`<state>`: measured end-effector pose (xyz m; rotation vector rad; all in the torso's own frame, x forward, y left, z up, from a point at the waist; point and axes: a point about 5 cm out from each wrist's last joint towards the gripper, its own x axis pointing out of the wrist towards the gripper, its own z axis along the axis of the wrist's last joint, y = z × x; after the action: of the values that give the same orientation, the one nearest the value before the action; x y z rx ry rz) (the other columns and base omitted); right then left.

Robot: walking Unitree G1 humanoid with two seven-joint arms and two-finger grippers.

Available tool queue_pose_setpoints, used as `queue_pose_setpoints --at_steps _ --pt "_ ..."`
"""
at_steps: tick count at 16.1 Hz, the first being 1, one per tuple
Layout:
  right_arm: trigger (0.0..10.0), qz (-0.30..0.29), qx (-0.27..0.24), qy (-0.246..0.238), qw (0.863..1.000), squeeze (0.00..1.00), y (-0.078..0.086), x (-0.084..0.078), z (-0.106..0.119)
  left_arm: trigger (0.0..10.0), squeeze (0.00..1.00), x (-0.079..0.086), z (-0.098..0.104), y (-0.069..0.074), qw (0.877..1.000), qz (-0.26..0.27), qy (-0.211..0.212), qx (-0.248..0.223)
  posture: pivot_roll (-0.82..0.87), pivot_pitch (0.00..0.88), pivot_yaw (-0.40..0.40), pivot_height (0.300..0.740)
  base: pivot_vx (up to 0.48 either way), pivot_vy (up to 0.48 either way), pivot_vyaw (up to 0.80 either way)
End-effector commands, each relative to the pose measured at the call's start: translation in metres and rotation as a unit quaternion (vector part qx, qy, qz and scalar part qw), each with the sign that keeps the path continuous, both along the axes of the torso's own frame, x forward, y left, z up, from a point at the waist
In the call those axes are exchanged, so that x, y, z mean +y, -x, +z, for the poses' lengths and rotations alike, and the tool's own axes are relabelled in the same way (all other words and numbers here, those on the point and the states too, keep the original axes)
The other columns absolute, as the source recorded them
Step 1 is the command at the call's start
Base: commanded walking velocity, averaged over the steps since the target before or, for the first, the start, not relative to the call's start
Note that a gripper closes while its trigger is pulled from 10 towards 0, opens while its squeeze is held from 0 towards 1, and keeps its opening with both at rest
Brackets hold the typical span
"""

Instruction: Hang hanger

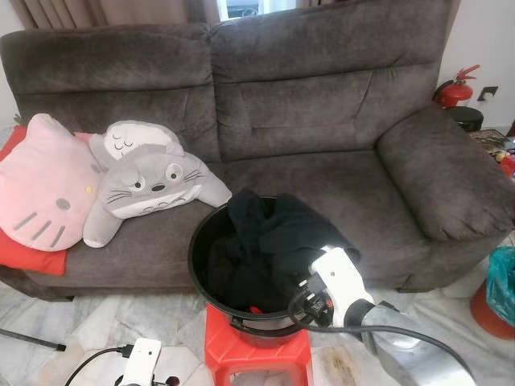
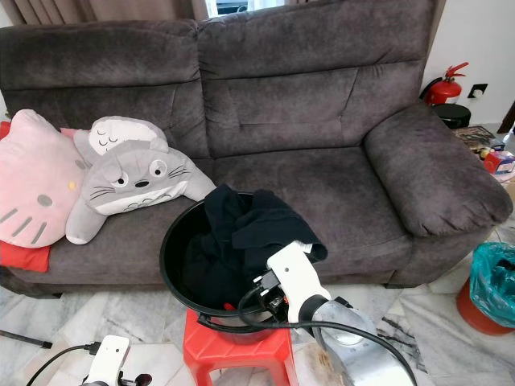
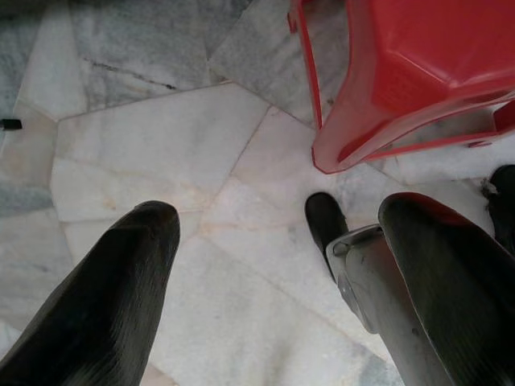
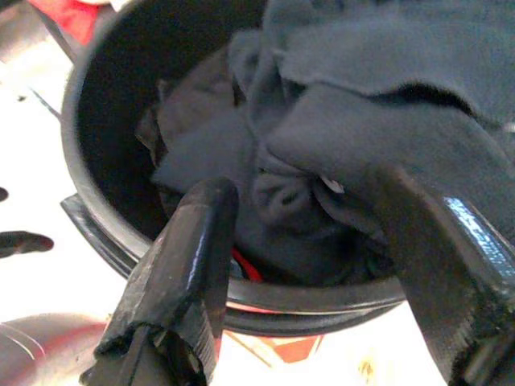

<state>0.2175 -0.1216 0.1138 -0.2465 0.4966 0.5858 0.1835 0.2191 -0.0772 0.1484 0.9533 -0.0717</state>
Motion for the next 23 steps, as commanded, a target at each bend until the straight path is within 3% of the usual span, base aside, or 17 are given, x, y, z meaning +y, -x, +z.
queue_pose_setpoints --at_steps 1,3,6,10,20,23 --pt "10.0 0.028 -0.018 -0.021 0.999 0.0 0.004 0.007 0.012 10.0 0.0 0.003 -0.001 0.002 1.0 -0.008 -0.008 0.006 -0.19 0.0 0.099 0.74 0.0 0.0 0.0" --pt "10.0 0.05 -0.031 -0.013 0.998 0.0 0.005 0.009 0.02 10.0 0.0 0.004 0.0 0.002 1.0 -0.006 -0.008 0.005 -0.18 0.0 0.096 0.74 0.0 0.0 0.0" --pt "10.0 -0.006 -0.065 -0.004 0.998 0.0 -0.011 -0.002 0.028 10.0 0.0 0.003 0.0 0.002 1.0 -0.008 -0.008 0.005 -0.19 0.0 0.098 0.74 0.0 0.0 0.0" --pt "10.0 -0.073 -0.049 0.006 0.996 0.0 -0.02 -0.017 0.016 10.0 0.0 0.003 -0.001 0.003 1.0 -0.007 -0.008 0.006 -0.18 0.0 0.094 0.74 0.0 0.0 0.0" --pt "10.0 -0.053 -0.043 -0.005 0.998 0.0 -0.013 -0.004 0.016 10.0 0.0 0.004 -0.001 0.003 1.0 -0.008 -0.011 0.008 -0.18 0.0 0.1 0.74 0.0 0.0 0.0" --pt "10.0 -0.084 -0.04 -0.005 0.996 0.0 -0.014 -0.008 0.014 10.0 0.0 0.003 -0.001 0.003 1.0 -0.011 -0.012 0.008 -0.18 0.0 0.1 0.74 0.0 0.0 0.0"
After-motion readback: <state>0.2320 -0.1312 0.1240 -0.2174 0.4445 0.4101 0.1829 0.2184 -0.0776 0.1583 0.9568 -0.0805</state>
